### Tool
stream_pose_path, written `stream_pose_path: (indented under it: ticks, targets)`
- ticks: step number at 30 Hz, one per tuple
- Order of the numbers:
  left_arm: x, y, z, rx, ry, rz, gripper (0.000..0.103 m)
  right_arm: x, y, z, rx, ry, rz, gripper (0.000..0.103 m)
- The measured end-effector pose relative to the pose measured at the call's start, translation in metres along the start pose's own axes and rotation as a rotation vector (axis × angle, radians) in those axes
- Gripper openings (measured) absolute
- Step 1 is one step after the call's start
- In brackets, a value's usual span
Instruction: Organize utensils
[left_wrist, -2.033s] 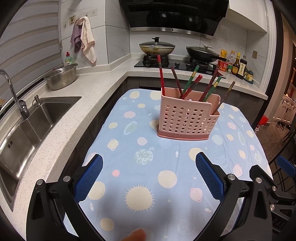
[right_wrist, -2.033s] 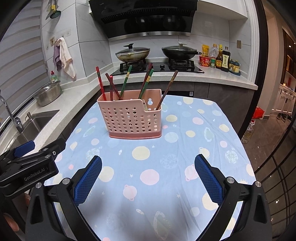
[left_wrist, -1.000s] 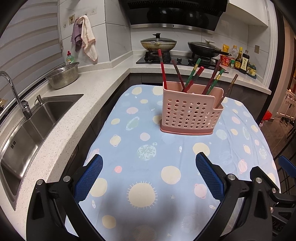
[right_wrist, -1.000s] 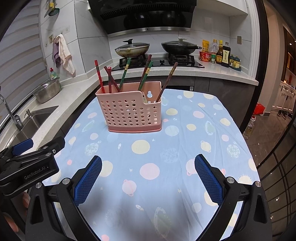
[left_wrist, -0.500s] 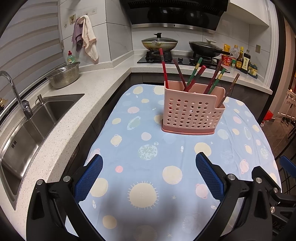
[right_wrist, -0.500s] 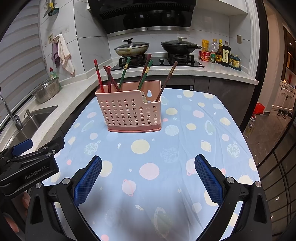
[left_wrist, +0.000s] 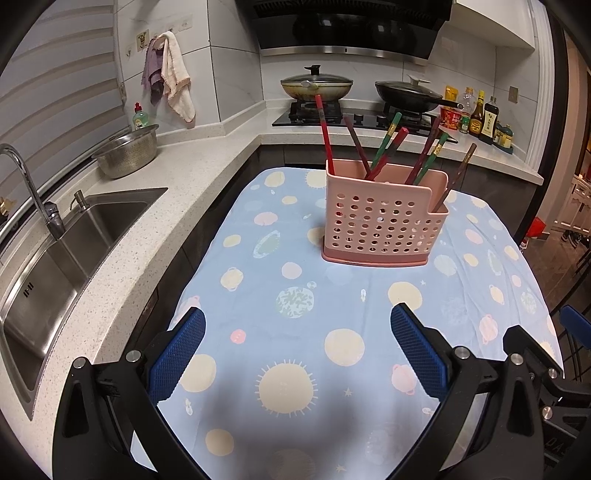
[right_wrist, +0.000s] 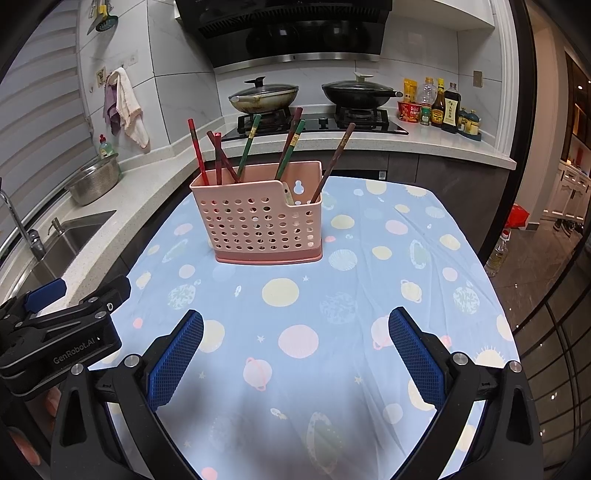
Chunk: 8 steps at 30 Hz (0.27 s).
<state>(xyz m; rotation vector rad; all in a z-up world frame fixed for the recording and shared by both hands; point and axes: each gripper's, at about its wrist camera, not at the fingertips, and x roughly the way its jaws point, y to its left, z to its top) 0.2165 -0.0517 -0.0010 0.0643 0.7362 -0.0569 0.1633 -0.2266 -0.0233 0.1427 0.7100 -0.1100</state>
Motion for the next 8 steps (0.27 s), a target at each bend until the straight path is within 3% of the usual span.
stream_pose_path:
  ticks: [8]
  targets:
    - [-0.0006,-0.0033,-0.0015,0.005,-0.006,0.005,0.096,0.0004,-0.0001,0.0001,-0.001,-0.008,-0.014,0.097]
